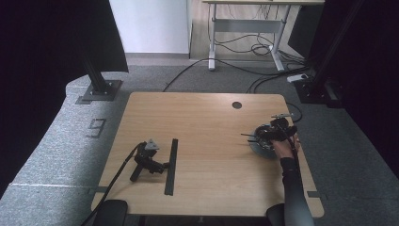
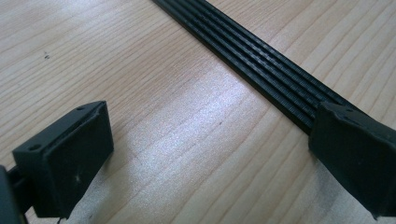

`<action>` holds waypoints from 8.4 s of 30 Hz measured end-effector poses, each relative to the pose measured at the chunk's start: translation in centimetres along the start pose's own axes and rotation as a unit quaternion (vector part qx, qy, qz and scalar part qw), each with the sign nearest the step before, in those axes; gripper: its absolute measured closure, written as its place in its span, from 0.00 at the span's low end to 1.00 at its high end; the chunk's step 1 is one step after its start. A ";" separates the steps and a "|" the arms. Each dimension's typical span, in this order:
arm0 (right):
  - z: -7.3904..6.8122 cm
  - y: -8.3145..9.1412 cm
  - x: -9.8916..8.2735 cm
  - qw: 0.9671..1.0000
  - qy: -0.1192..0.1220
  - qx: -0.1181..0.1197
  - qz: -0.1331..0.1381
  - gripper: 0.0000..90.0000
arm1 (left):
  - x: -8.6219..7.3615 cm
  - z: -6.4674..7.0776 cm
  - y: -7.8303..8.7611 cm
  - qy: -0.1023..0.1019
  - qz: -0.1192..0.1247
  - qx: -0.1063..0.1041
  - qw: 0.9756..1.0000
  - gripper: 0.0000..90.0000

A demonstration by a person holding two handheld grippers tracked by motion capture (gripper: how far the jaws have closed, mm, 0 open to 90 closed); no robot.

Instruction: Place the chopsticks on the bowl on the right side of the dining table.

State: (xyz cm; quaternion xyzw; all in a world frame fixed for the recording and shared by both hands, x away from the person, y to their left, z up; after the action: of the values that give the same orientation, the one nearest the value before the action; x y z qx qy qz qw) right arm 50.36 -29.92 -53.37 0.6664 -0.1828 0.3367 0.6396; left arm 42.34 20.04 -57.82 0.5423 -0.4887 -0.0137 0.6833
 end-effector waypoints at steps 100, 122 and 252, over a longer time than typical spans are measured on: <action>-6.3 8.1 -8.3 0.988 0.064 0.132 0.039 0.02 | 0.0 0.0 0.0 -0.001 0.000 0.000 1.000 0.00; -12.4 5.9 -7.4 0.973 0.127 0.192 0.010 0.02 | 0.0 0.0 0.0 -0.001 0.000 0.000 1.000 0.00; -27.9 -1.9 0.0 0.927 0.243 0.269 -0.091 0.74 | 0.0 0.0 0.0 0.001 0.001 0.000 1.000 0.00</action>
State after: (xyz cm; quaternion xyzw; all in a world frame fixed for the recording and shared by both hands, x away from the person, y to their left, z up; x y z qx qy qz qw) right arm 45.67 -2.46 -56.00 0.7247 0.1375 0.4651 0.4894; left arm 42.34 20.02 -57.83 0.5418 -0.4888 -0.0123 0.6837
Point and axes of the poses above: each handheld gripper's, and its own axes: y roughly backward along the jaws, x roughly out of its top, z roughly to its right, the point moved 4 cm from there along -y, roughly forward along the jaws, and after that the axes turned 5 degrees about x, right-handed, at the moved point
